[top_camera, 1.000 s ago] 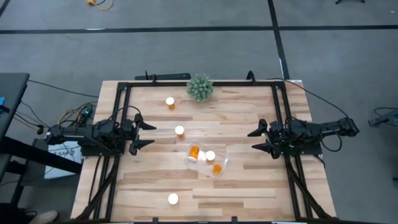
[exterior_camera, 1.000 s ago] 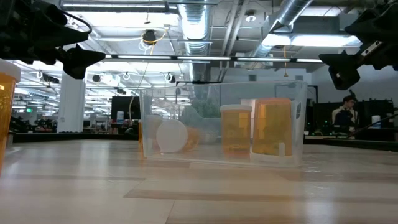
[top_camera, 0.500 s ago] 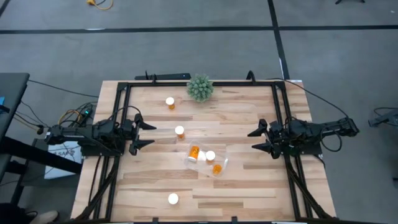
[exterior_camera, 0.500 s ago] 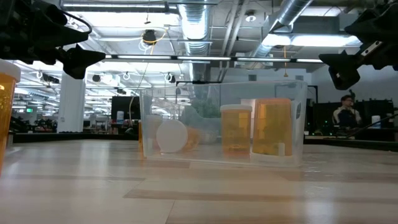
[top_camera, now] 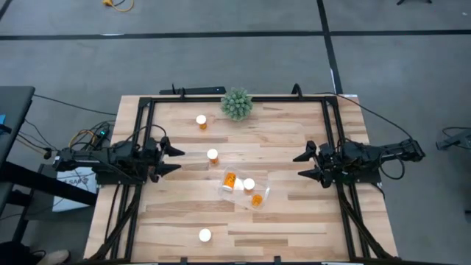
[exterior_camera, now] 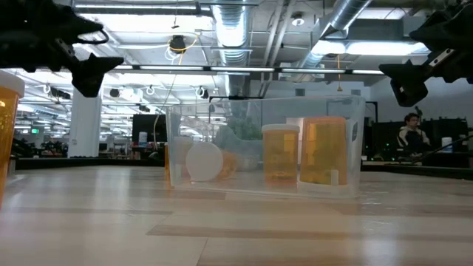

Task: Pick and place pill bottles into a basket
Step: Put the orange pill bottle into the transparent bin

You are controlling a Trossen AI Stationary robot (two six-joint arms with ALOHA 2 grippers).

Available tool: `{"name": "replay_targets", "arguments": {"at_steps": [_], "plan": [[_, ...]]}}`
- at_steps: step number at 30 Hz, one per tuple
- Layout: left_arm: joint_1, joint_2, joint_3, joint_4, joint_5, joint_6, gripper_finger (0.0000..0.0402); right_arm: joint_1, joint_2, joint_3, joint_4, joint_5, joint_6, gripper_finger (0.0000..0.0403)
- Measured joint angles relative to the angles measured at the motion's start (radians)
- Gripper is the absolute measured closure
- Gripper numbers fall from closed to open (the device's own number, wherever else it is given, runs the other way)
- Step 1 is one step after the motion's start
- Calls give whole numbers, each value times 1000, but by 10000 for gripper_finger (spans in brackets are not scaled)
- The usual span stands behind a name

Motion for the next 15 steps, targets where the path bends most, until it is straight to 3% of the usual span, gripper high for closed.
{"name": "replay_targets", "arguments": {"at_steps": [10, 15], "plan": [[0, 0, 0, 34, -32, -309, 111, 0, 0, 0, 0, 0, 0, 117], [0, 0, 3, 30, -58, -304, 111, 0, 0, 0, 0, 0, 0, 117]]}}
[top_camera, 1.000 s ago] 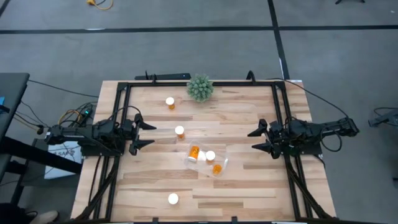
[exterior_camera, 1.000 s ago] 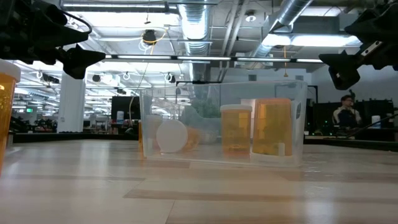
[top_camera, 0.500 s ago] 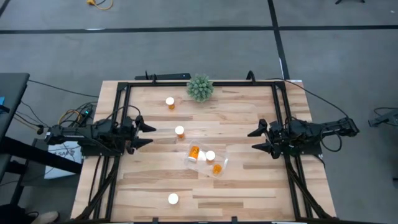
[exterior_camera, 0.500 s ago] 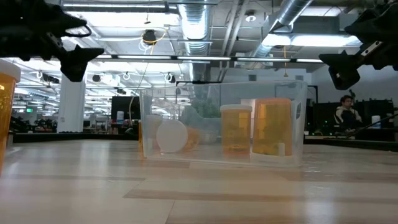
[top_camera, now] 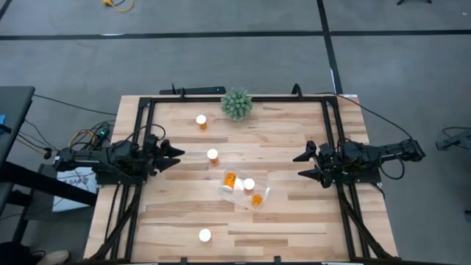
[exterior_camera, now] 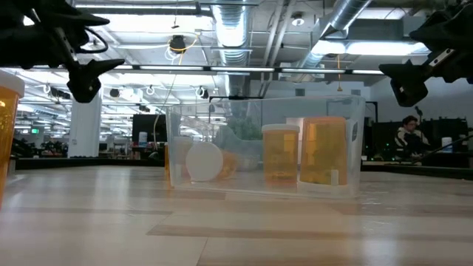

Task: Pick and place pill bottles into a basket
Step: Put the orange pill bottle into the transparent bin

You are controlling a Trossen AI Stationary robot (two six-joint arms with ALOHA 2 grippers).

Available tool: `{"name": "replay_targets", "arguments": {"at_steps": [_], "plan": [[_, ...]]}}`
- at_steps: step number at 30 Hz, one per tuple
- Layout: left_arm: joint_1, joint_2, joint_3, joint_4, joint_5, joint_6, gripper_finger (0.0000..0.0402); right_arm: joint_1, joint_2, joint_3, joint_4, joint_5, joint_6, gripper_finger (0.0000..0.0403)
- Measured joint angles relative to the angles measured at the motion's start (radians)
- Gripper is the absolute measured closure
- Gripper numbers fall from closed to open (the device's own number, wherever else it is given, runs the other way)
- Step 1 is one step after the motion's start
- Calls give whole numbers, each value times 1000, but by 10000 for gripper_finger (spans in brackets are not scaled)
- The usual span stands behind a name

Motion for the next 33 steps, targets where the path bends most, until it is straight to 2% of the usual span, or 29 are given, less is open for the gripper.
{"name": "replay_targets", "arguments": {"at_steps": [5, 12, 14, 17, 20, 22, 28, 33], "plan": [[0, -1, 75, -54, -104, 276, 111, 0, 0, 0, 0, 0, 0, 117], [0, 49, 254, -284, -499, 729, 111, 0, 0, 0, -1, 0, 0, 117], [0, 91, 271, -317, -538, 793, 111, 0, 0, 0, -1, 0, 0, 117], [0, 171, 274, -331, -551, 788, 111, 0, 0, 0, -1, 0, 0, 117], [2, 272, 274, -337, -643, 720, 111, 0, 0, 0, -1, 0, 0, 117], [12, 333, 275, -338, -668, 693, 111, 0, 0, 0, -2, 0, 0, 117], [78, 506, 275, -329, -623, 602, 111, 0, 0, 0, -2, 0, 0, 117], [162, 631, 276, -213, -551, 591, 111, 0, 0, 0, -2, 0, 0, 117]]}}
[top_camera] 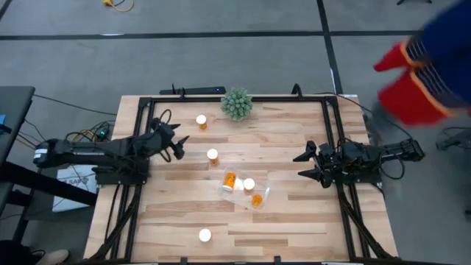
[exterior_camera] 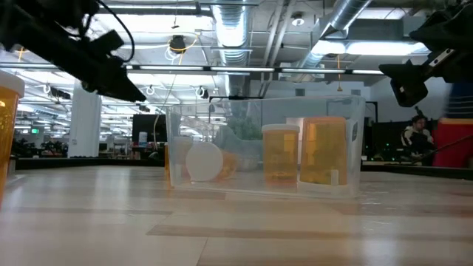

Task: Pick and place pill bottles into a basket
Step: Put the orange pill bottle into the transparent bin

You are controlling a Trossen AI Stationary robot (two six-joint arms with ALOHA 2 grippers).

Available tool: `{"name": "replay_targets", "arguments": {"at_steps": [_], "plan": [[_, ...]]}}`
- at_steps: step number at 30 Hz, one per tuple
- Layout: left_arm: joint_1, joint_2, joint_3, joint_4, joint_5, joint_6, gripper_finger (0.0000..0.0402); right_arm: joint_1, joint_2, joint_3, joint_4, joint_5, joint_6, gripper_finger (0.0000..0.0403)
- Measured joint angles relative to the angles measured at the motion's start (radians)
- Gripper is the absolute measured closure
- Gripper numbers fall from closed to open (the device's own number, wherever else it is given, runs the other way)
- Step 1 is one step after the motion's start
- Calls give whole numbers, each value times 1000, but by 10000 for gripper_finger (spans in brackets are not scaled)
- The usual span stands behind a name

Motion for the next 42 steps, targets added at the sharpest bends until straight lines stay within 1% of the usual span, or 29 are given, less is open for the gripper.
{"name": "replay_targets", "arguments": {"at_steps": [2, 5, 9, 15, 21, 24, 26, 30, 33, 36, 42], "plan": [[38, 62, -1, 56, 44, 0, 111, 0, 0, 0, 0, 0, 0, 117], [91, 159, -33, 188, 94, 0, 111, 0, 0, 0, 0, 0, 0, 117], [135, 276, -64, 306, 134, -55, 111, 0, 0, 0, 0, 0, 0, 117], [157, 453, -74, 460, 136, -50, 111, 0, 0, 0, 0, 0, 0, 117], [185, 670, -74, 656, 132, -52, 111, 0, 0, 0, 0, 0, 0, 117], [202, 763, -74, 739, 86, -61, 111, 0, 0, 0, 0, 0, 0, 117], [214, 806, -74, 781, 51, -83, 111, 0, 0, 0, 0, 0, 0, 117], [237, 858, -71, 862, 79, -97, 111, 0, 0, 0, 0, 0, 0, 117], [252, 889, -47, 870, 90, -87, 111, 0, 0, 0, 0, 0, 0, 117], [273, 927, -10, 870, 144, -63, 111, 0, 0, 0, 0, 0, 0, 117], [313, 997, 60, 870, 153, -55, 111, 0, 0, 0, 0, 0, 0, 117]]}}
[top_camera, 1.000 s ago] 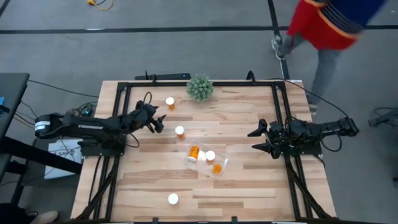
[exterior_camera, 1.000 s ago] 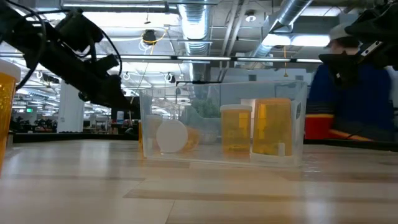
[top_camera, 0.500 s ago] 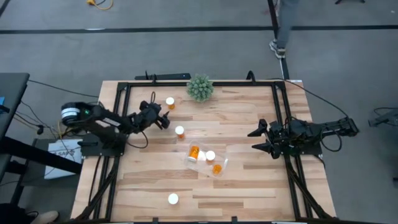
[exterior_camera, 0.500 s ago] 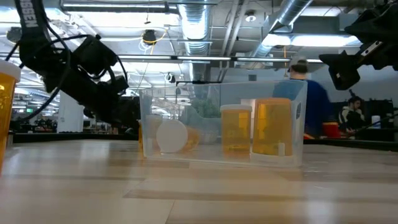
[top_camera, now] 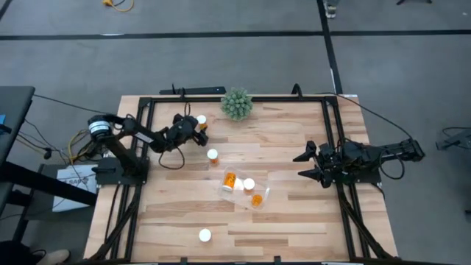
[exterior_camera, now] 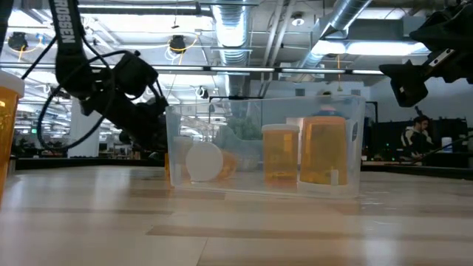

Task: Pick and place pill bottles into a basket
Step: Put the orange pill bottle into the transparent bin

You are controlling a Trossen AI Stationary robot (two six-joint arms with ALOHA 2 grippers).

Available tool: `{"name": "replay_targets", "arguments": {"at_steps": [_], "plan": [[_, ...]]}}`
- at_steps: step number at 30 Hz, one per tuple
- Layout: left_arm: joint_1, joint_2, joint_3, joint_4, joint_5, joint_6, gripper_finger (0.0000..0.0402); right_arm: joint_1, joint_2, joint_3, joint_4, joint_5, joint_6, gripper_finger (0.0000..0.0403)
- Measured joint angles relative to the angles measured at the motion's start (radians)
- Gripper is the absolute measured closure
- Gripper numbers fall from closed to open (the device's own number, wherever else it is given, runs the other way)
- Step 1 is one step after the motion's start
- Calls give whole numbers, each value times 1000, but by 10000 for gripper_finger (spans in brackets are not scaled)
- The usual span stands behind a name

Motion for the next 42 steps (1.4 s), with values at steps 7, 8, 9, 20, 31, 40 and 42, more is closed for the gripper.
{"name": "replay_targets", "arguments": {"at_steps": [7, 8, 9, 20, 31, 40, 42], "plan": [[47, 21, 49, -3, 11, 8, 111, 0, 0, 0, 0, 0, 0, 117], [50, 21, 53, -2, 14, 8, 111, 0, 0, 0, 0, 0, 0, 117], [54, 21, 57, -2, 15, 8, 111, 0, 0, 0, 0, 0, 0, 117], [58, 21, 60, -5, 72, 8, 214, 0, 0, 0, 0, 0, 0, 117], [58, 20, 60, -3, 97, 6, 197, 0, 0, 0, 0, 0, 0, 117], [58, 20, 101, -3, 207, -2, 214, 0, 0, 0, 0, 0, 0, 117], [58, 20, 121, -3, 236, -2, 214, 0, 0, 0, 0, 0, 0, 117]]}}
